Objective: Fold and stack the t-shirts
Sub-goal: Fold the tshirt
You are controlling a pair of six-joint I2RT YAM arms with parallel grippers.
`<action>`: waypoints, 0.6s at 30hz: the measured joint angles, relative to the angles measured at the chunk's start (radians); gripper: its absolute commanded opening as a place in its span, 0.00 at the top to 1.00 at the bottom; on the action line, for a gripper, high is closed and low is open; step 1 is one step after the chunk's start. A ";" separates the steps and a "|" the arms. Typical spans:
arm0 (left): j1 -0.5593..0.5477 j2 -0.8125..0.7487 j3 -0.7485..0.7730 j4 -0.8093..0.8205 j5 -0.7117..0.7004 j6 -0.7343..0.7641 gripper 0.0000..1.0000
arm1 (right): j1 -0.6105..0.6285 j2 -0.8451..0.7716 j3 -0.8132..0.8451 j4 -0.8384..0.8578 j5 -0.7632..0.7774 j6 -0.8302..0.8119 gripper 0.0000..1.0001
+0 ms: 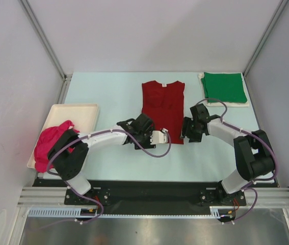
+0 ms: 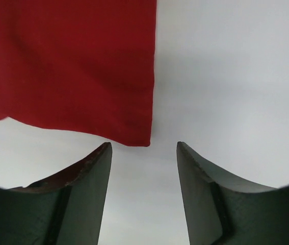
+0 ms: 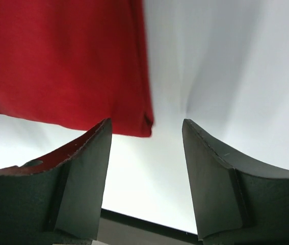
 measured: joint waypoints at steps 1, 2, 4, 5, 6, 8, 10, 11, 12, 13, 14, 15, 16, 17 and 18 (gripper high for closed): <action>0.006 0.012 -0.008 0.000 -0.001 0.003 0.40 | 0.002 0.000 -0.014 0.001 -0.004 0.008 0.39; 0.016 0.025 -0.010 0.002 -0.003 0.006 0.39 | 0.002 0.000 -0.028 0.003 -0.008 0.017 0.40; 0.028 0.042 -0.010 0.008 -0.002 0.006 0.39 | 0.004 0.000 -0.047 0.017 -0.017 0.030 0.42; 0.032 0.048 -0.010 0.013 -0.001 0.006 0.40 | 0.005 0.000 -0.052 0.023 -0.023 0.038 0.43; 0.033 0.055 -0.010 0.019 0.001 0.006 0.40 | 0.006 0.000 -0.058 0.032 -0.027 0.043 0.44; 0.029 0.070 -0.010 0.027 0.009 0.006 0.41 | 0.009 0.000 -0.067 0.055 -0.040 0.055 0.45; 0.021 0.090 -0.012 0.032 0.024 0.006 0.42 | 0.010 -0.001 -0.076 0.077 -0.054 0.066 0.46; 0.018 0.098 -0.012 0.032 0.026 0.007 0.44 | 0.011 -0.002 -0.080 0.087 -0.060 0.070 0.53; 0.015 0.098 -0.012 0.043 0.030 0.005 0.46 | 0.010 -0.002 -0.083 0.094 -0.066 0.071 0.58; 0.014 0.102 -0.011 0.050 0.031 0.005 0.56 | 0.011 0.000 -0.087 0.103 -0.071 0.074 0.64; 0.013 0.106 -0.011 0.055 0.032 0.002 0.64 | 0.011 0.006 -0.090 0.109 -0.080 0.077 0.77; 0.013 0.113 -0.009 0.061 0.029 -0.001 0.74 | 0.011 0.011 -0.092 0.113 -0.088 0.079 0.82; 0.013 0.119 -0.008 0.073 0.027 -0.002 0.85 | 0.011 0.015 -0.092 0.116 -0.094 0.085 0.87; 0.013 0.126 -0.005 0.080 0.019 -0.003 1.00 | 0.011 0.019 -0.094 0.122 -0.102 0.088 0.95; 0.013 0.131 -0.004 0.089 0.015 -0.010 1.00 | 0.010 0.021 -0.096 0.126 -0.107 0.090 0.99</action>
